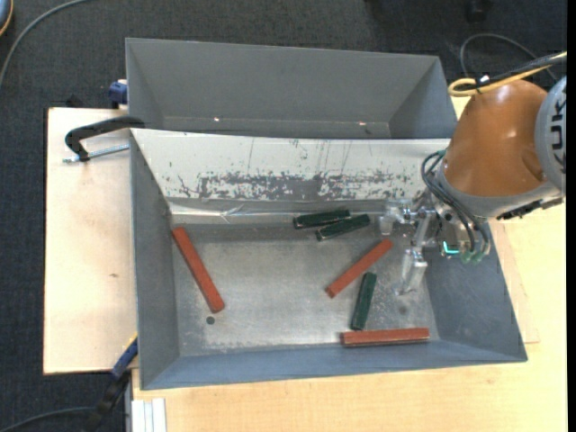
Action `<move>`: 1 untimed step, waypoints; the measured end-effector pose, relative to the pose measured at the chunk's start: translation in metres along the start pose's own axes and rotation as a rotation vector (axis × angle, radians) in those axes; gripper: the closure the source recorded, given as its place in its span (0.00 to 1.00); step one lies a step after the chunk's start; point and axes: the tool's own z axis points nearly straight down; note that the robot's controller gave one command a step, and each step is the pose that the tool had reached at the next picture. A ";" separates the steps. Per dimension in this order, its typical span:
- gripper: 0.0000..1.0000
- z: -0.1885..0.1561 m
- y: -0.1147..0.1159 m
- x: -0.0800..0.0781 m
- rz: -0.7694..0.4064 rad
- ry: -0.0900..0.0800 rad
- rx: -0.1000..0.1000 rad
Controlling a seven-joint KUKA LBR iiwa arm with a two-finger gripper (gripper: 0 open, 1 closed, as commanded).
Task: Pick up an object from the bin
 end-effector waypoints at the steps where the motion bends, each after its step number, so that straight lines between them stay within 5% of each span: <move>1: 0.00 0.088 0.038 0.005 -0.356 -0.002 0.000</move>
Offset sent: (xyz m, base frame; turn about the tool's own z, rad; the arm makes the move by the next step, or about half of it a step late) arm -0.0054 0.0368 -0.0880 -0.3560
